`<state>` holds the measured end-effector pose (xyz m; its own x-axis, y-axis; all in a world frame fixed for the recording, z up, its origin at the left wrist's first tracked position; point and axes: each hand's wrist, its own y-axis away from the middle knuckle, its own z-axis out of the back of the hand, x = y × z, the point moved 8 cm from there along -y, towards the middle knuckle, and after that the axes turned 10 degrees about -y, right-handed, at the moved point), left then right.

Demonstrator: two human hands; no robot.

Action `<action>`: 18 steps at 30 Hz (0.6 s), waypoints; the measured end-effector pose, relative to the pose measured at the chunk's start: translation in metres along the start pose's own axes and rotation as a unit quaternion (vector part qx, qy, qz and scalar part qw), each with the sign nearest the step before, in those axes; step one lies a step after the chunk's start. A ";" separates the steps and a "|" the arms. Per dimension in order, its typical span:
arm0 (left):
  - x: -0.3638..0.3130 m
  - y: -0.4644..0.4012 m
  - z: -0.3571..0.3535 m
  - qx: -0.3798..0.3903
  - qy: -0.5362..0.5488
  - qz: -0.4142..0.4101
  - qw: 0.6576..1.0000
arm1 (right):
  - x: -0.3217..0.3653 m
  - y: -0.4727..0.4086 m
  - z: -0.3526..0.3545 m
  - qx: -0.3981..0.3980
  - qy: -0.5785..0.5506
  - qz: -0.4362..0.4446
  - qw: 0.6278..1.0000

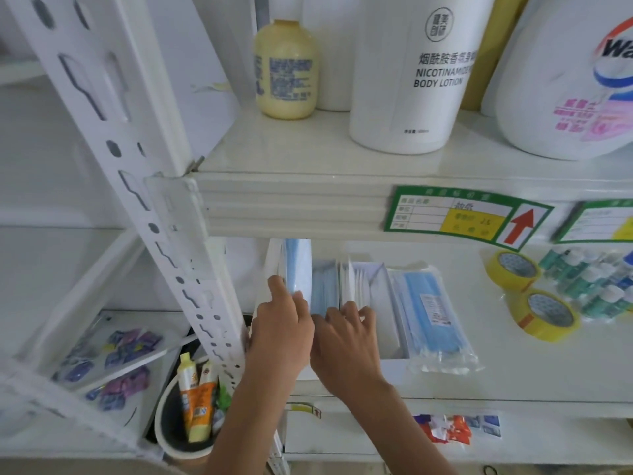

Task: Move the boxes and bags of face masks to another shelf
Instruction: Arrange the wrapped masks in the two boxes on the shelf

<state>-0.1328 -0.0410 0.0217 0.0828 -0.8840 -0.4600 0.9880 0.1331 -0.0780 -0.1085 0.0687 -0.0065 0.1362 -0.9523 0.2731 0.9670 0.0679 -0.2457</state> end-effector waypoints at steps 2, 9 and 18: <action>-0.003 0.000 -0.009 0.046 0.003 -0.018 0.999 | -0.001 -0.007 -0.003 0.030 0.017 -0.007 0.999; -0.006 -0.008 -0.007 0.071 -0.036 -0.041 0.996 | -0.006 -0.025 -0.007 0.057 0.023 -0.057 0.996; -0.004 -0.010 -0.011 0.059 -0.056 -0.031 0.996 | -0.014 -0.018 -0.017 0.087 0.056 -0.077 0.992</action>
<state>-0.1449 -0.0335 0.0148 0.0287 -0.9340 -0.3561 0.9996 0.0293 0.0037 -0.1311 0.0753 -0.0217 -0.0315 -0.9817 0.1877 0.9984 -0.0399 -0.0412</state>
